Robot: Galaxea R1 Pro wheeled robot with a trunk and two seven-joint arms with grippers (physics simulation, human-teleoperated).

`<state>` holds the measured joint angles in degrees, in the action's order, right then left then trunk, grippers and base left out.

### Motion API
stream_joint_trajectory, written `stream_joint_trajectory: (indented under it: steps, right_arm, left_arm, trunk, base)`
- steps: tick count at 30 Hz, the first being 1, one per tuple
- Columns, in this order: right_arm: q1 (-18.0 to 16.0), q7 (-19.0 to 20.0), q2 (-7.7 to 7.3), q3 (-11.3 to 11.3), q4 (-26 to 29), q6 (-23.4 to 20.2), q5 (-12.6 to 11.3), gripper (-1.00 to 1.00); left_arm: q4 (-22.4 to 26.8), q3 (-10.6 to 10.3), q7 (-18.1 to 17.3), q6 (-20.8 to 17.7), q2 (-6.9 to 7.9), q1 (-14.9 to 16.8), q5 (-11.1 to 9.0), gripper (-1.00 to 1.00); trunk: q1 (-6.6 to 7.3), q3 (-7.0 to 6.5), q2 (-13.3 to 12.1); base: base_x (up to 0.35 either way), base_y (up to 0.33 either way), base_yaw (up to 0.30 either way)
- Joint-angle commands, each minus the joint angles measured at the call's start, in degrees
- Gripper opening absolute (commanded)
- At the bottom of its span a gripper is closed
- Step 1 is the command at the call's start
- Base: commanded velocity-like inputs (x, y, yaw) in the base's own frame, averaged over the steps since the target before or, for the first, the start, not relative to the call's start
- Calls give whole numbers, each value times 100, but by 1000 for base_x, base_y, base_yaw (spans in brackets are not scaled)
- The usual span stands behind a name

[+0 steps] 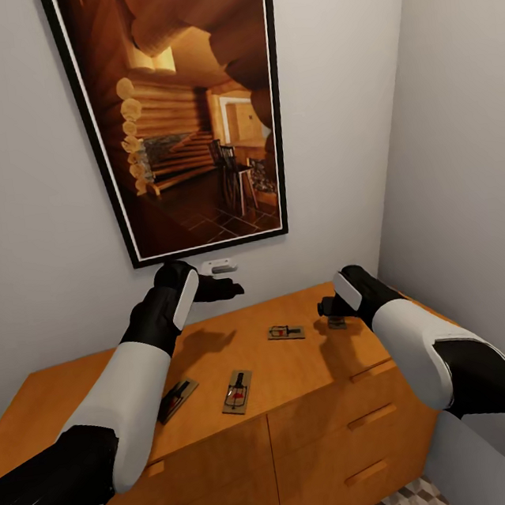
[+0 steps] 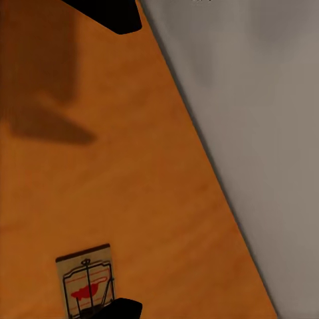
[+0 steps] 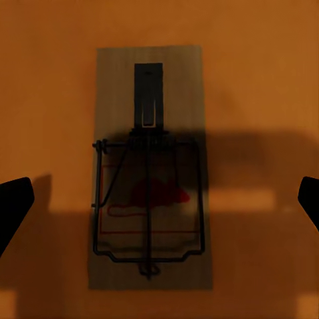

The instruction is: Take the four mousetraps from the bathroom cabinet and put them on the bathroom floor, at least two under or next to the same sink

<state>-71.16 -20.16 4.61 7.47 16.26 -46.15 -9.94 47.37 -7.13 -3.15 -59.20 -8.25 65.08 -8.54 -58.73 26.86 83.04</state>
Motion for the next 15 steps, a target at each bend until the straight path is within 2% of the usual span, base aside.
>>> stream_joint_trajectory:
  steps: [1, 15]
  right_arm:
    - [-3, -58, 4, 25, -9, 6, -58, 100]
    - [-1, -58, 7, 23, -157, 66, -60, 100]
  left_arm:
    - [-2, -5, -5, -22, 1, 4, -8, 100]
    - [-120, -7, -9, -22, 3, 4, -8, 100]
  trunk:
    - [0, 7, 4]
    - [0, 7, 4]
  base:
    - [0, 0, 0]
    - [0, 0, 0]
